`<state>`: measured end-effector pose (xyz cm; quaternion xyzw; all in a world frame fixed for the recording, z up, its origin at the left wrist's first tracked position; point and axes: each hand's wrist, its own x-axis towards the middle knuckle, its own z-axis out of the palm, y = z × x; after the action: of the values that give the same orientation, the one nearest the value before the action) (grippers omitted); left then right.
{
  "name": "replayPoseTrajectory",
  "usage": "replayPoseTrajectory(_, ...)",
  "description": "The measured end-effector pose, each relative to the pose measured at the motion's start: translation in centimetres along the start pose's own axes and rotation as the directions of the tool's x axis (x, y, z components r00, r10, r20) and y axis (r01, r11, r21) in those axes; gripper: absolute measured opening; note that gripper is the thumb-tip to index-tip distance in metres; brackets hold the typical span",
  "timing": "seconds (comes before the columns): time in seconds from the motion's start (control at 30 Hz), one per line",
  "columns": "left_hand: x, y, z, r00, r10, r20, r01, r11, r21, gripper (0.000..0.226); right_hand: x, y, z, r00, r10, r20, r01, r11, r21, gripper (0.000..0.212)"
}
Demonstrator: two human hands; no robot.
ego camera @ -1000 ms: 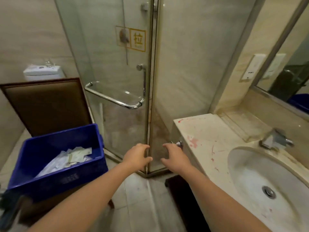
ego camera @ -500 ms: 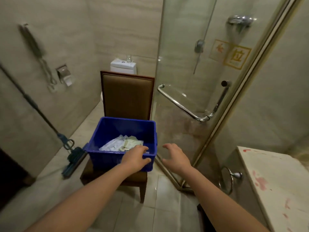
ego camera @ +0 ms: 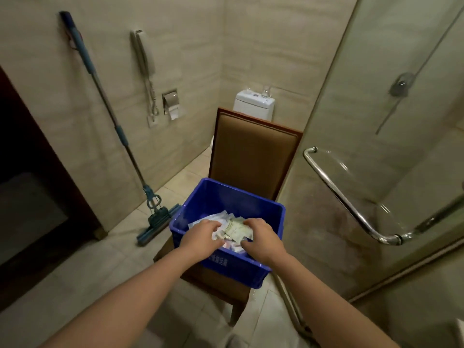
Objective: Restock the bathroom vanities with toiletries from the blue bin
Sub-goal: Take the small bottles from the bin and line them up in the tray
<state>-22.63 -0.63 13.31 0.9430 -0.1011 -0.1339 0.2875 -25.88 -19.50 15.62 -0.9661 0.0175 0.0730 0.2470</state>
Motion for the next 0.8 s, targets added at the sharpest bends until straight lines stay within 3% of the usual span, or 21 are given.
replayPoseTrajectory(0.47, 8.4, 0.2, 2.4, 0.981, -0.194, 0.005, 0.194, 0.979, -0.069, 0.049, 11.7, 5.7, 1.0, 0.971, -0.092, 0.222, 0.095, 0.995, -0.004, 0.055)
replayPoseTrajectory(0.8, 12.8, -0.1, 5.3, 0.965, -0.209, 0.157, 0.217, 0.975, -0.039, 0.047, 15.0, 9.6, 2.1, 0.938, 0.017, 0.347, -0.016, 1.000, -0.005, 0.053)
